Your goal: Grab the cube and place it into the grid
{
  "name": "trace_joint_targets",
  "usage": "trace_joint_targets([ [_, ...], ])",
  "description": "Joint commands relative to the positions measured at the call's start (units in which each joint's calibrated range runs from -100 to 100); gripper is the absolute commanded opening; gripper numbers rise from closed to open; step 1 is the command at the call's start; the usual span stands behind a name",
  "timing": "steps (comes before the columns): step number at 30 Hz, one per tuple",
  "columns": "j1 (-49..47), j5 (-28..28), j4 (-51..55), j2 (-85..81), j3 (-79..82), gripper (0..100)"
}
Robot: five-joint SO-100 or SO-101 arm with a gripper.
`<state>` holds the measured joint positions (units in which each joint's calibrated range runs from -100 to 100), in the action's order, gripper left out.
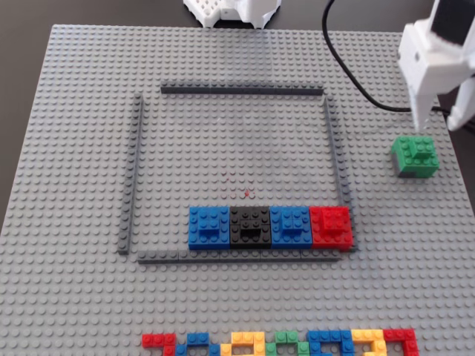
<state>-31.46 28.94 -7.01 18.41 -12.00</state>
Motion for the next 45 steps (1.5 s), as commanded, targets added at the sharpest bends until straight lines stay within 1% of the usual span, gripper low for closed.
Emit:
trace_joint_targets([
  [1, 0.9, -0.3, 0.2, 0.3, -5.3, 25],
  [14, 1.4, -0.1, 0.2, 3.1, -7.0, 25],
  [45, 1.7, -0.1, -1.8, 5.2, -2.7, 23],
])
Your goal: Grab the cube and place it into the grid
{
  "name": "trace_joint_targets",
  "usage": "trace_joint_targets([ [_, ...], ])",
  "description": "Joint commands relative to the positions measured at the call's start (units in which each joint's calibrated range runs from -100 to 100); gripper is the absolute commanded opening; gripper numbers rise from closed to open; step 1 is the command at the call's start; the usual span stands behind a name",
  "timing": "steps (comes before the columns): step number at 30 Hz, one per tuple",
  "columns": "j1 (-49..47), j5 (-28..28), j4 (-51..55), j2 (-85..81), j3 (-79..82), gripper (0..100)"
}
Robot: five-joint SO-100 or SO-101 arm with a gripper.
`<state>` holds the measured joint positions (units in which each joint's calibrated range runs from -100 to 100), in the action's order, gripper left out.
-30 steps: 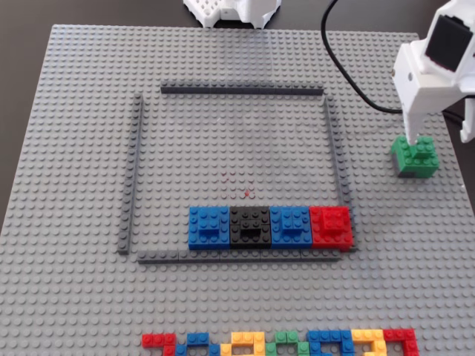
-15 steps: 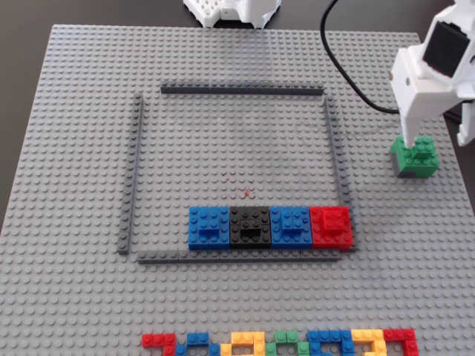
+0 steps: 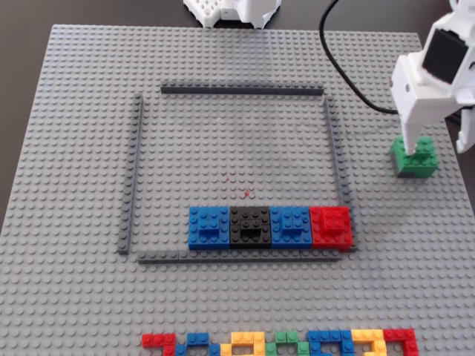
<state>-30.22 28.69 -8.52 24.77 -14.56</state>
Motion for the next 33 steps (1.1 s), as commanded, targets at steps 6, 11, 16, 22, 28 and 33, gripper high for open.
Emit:
trace_joint_targets([
  [6, 0.6, 0.1, -0.3, -1.1, -0.1, 23],
  [11, 0.6, 0.2, -0.2, -1.2, -0.1, 22],
  [16, 0.6, 0.2, 0.0, -1.3, -0.2, 17],
  [22, 0.5, 0.3, 0.5, -1.6, -0.5, 14],
  [28, 0.6, 0.4, 0.7, -2.0, 0.0, 8],
  [33, 0.6, 0.5, 0.9, -2.0, 0.0, 7],
])
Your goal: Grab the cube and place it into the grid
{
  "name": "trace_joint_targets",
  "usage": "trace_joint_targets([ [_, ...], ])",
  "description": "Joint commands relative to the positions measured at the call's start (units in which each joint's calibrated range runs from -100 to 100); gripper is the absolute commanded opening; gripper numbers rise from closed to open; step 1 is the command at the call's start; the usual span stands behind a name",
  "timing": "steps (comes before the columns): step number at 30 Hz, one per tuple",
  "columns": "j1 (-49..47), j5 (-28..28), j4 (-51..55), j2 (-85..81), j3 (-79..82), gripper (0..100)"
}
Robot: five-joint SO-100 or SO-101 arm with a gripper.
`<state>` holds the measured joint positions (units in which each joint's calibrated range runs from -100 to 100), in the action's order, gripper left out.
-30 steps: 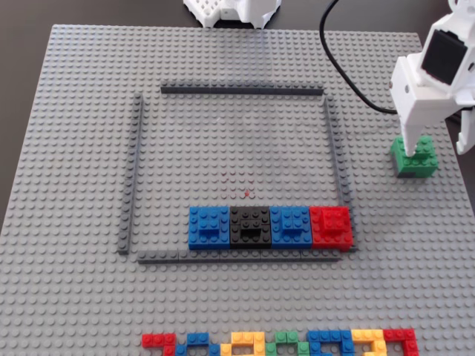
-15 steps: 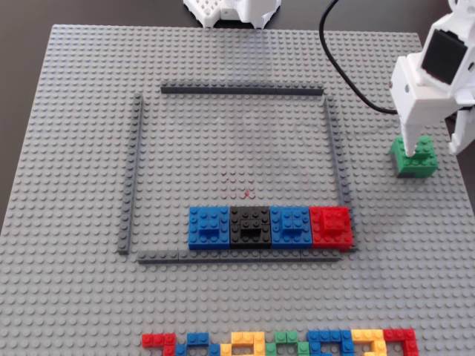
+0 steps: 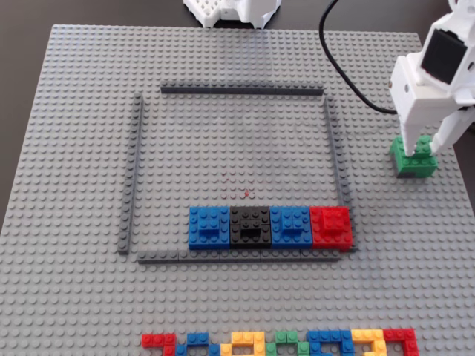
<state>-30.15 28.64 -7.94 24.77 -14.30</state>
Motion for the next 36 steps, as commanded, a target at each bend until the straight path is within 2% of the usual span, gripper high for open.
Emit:
trace_joint_targets([
  [1, 0.6, 0.5, 0.4, -2.1, -0.2, 7],
  [10, 0.4, 0.7, 0.8, -4.1, 0.3, 5],
  [24, -0.5, 2.0, 7.6, -15.4, -10.5, 4],
  [31, 0.4, 4.8, 13.4, -17.0, -22.9, 4],
  [36, 3.4, 7.7, 14.2, -20.1, -23.2, 4],
])
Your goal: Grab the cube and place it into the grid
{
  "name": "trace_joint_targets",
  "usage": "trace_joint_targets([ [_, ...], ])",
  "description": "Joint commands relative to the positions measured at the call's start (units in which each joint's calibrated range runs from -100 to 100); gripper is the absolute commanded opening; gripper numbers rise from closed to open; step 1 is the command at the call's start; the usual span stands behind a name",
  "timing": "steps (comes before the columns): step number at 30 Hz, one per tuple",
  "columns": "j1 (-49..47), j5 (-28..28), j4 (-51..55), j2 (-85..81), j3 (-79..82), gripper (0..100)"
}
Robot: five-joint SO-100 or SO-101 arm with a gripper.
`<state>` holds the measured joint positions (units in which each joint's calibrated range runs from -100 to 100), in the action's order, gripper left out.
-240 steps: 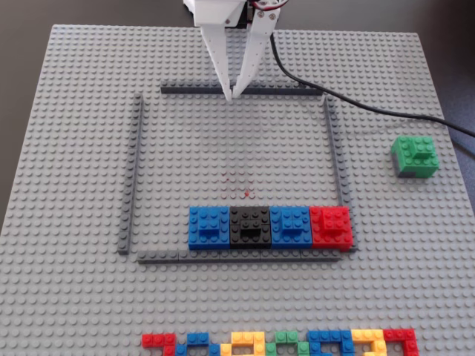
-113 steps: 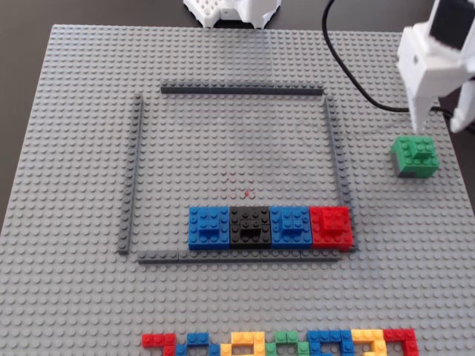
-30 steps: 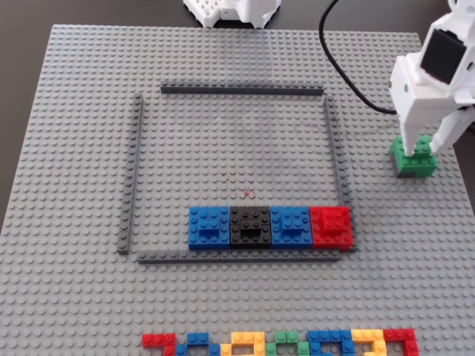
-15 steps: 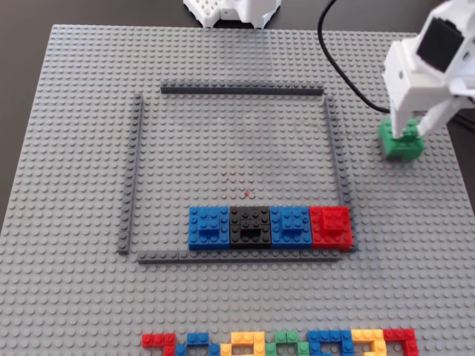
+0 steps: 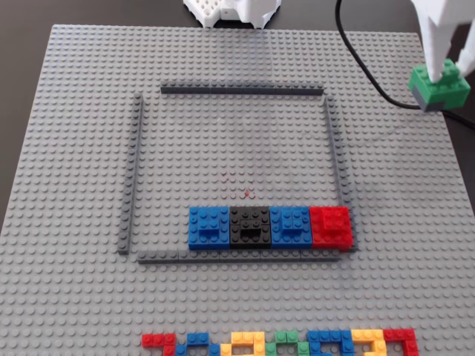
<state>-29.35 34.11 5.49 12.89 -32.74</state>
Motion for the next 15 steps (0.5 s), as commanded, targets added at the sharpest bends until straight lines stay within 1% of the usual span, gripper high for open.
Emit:
trace_joint_targets([
  [1, 3.5, 2.8, 0.8, -9.0, -4.1, 4],
  [7, 9.9, 6.5, 0.4, -14.1, 1.8, 4],
  [15, 20.0, 12.1, -2.0, -21.1, 14.1, 4],
])
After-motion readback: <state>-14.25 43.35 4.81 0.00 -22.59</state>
